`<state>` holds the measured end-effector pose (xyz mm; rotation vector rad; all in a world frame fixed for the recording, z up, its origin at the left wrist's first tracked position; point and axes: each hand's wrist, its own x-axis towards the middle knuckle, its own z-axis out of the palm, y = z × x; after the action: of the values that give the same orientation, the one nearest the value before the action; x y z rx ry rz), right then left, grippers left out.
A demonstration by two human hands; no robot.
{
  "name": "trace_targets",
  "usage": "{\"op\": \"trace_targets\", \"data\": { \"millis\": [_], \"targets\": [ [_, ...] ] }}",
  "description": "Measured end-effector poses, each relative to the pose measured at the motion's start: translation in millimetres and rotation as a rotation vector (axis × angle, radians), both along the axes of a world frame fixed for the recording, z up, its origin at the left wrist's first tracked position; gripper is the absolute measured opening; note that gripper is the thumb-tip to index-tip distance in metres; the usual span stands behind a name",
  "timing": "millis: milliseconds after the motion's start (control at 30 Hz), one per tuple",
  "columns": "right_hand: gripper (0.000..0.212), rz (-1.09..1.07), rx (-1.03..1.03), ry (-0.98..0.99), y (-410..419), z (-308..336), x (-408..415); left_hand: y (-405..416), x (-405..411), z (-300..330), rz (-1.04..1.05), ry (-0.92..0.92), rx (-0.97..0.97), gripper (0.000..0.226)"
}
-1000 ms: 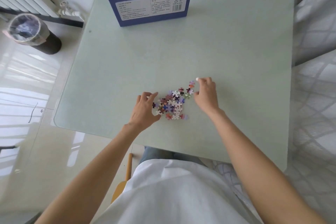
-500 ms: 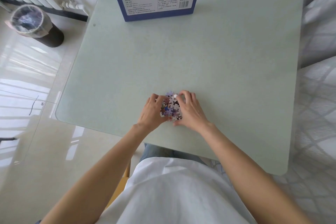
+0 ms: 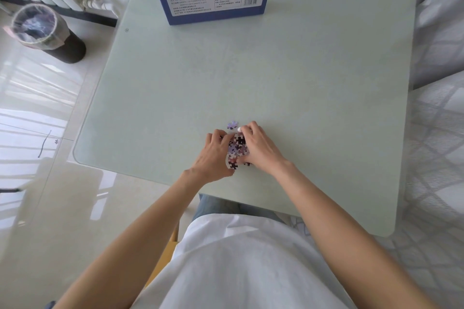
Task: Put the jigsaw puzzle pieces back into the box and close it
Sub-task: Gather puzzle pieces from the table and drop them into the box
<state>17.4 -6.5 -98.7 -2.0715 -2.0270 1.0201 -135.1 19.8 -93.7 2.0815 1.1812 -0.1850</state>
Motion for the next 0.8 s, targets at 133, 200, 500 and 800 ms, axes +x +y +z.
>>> {"op": "trace_targets", "data": {
  "millis": [133,200,500,800],
  "targets": [
    [0.067,-0.003,0.001,0.003,-2,1,-1,-5,1,-3,0.037,-0.002,0.073,0.084],
    [0.067,0.005,-0.001,0.004,-2,2,-1,-2,-1,-3,0.082,-0.038,0.080,0.072],
    [0.061,0.019,-0.031,0.003,-5,4,-4,6,3,0,0.164,-0.043,-0.006,0.058],
    [0.041,0.017,-0.011,-0.031,-8,9,-5,6,2,1,0.134,-0.066,0.003,0.041]
  ]
}}
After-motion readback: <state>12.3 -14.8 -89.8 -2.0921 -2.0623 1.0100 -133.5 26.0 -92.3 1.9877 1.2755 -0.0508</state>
